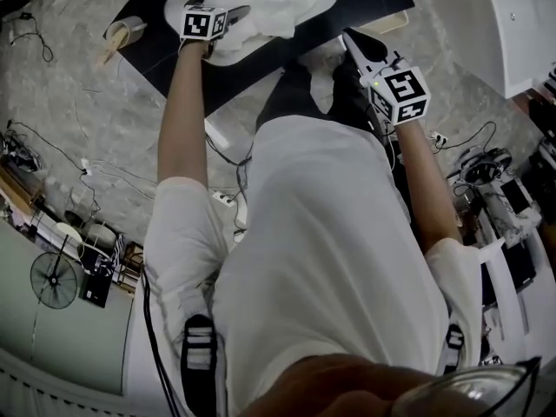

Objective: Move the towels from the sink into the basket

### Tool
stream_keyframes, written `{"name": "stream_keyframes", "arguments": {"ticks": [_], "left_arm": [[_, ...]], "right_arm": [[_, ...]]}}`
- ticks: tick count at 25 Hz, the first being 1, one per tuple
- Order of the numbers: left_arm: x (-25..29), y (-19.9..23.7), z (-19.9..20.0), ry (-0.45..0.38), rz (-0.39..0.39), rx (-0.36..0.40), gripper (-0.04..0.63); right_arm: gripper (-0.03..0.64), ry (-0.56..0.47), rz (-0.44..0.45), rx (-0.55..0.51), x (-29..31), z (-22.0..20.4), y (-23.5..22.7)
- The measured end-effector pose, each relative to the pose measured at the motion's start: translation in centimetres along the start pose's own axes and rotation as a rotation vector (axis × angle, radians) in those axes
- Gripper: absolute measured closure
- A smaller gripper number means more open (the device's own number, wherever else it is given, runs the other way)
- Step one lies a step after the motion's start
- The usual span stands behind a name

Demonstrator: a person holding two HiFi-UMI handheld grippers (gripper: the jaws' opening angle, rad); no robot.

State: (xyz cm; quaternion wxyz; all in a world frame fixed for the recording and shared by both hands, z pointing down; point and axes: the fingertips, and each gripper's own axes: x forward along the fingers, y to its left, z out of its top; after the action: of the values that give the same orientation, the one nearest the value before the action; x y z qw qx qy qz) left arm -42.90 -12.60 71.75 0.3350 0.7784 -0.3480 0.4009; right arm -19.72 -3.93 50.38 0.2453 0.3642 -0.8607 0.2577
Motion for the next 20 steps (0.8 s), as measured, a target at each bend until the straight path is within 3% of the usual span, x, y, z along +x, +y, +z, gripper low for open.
{"name": "stream_keyframes", "arguments": {"ticks": [3, 6, 7, 9, 12, 15, 20], "left_arm": [[1.0, -0.6, -0.2, 0.024, -0.024, -0.003, 0.067], [2.1, -2.0, -2.1, 0.064, -0.083, -0.059, 0.09], [2.1, -2.4, -2.6, 0.069, -0.088, -0.069, 0.138], [1.4, -3.0, -3.2, 0.066, -0.081, -0.076, 0.3], [0.1, -4.0, -4.0, 0.059, -0.056, -0.078, 0.43], [-1.8, -5.5, -4.5, 0.028, -0.049, -0.097, 0.46], [-7.6, -8.5, -2.9, -0.095, -0.018, -0.127, 0.469]], "right_arm": [[0.62, 0.021, 0.013, 0.013, 1.6, -0.9, 0.3], [0.62, 0.027, 0.023, 0.026, 2.5, -1.2, 0.8], [0.62, 0.026, 0.027, 0.028, 2.6, -1.2, 1.0], [0.62, 0.024, 0.034, 0.024, 2.6, -1.1, 1.3], [0.62, 0.021, 0.037, 0.006, 2.2, -0.7, 1.7], [0.62, 0.012, 0.03, -0.017, 1.2, 0.0, 2.0], [0.62, -0.013, 0.032, -0.064, -1.4, 0.9, 2.4]]}}
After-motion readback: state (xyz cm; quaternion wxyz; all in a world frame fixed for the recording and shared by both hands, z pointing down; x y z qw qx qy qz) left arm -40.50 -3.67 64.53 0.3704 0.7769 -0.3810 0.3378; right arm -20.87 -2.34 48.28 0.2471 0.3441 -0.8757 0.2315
